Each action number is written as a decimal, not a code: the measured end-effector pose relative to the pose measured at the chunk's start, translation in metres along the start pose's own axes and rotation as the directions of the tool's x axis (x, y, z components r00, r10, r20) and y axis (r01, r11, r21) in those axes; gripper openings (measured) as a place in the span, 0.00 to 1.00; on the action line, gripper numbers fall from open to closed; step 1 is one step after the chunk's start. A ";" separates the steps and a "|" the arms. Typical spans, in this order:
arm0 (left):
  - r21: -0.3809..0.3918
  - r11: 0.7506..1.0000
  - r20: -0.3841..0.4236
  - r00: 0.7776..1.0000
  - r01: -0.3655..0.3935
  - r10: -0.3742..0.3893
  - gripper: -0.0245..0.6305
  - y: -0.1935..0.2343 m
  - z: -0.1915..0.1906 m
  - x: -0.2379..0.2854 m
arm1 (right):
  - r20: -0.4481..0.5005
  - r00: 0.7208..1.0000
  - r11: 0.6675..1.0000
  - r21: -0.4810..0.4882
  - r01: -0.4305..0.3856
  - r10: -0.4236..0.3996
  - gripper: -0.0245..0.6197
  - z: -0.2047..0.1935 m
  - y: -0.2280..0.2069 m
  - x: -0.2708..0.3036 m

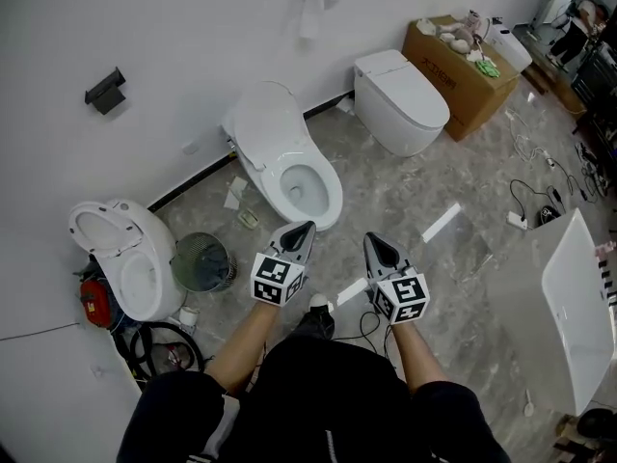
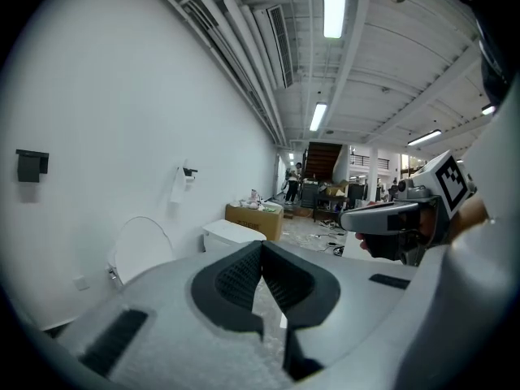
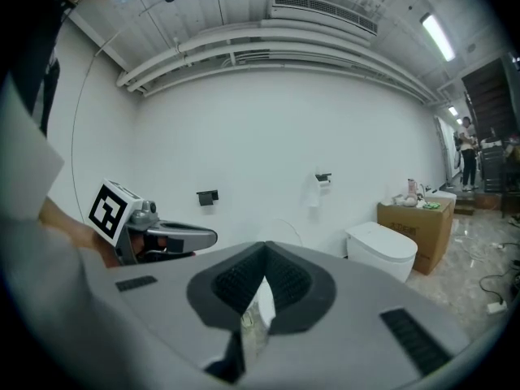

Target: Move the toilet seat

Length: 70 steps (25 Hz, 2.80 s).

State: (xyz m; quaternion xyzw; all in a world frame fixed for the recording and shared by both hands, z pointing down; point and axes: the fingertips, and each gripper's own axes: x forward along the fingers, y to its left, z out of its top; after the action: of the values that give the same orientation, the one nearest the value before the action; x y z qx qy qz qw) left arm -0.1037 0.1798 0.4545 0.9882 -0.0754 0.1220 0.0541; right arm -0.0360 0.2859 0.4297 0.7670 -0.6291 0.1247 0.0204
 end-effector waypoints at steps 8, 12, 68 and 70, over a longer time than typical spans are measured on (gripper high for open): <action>0.003 0.999 0.000 0.999 -0.040 0.040 0.05 0.055 0.023 0.049 | -0.013 0.999 0.999 -0.013 -0.051 0.050 0.04 0.030 -0.029 0.077; -0.012 0.998 0.006 0.998 -0.062 0.062 0.05 0.076 0.026 0.062 | -0.029 0.996 0.996 -0.027 -0.081 0.080 0.04 0.032 -0.033 0.106; -0.299 0.729 -0.278 0.787 -0.616 0.551 0.05 0.226 -0.101 0.211 | -0.354 0.760 0.813 0.004 -0.582 0.545 0.04 -0.062 -0.174 0.397; -0.318 0.719 -0.317 0.784 -0.618 0.534 0.05 0.223 -0.131 0.211 | -0.391 0.747 0.816 0.020 -0.578 0.538 0.04 -0.090 -0.175 0.397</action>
State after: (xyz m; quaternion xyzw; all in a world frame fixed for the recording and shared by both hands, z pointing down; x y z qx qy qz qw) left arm 0.0317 -0.0516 0.6531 0.8633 -0.3982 0.2141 0.2242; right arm 0.1896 -0.0419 0.6253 0.5025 -0.8188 0.2383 0.1428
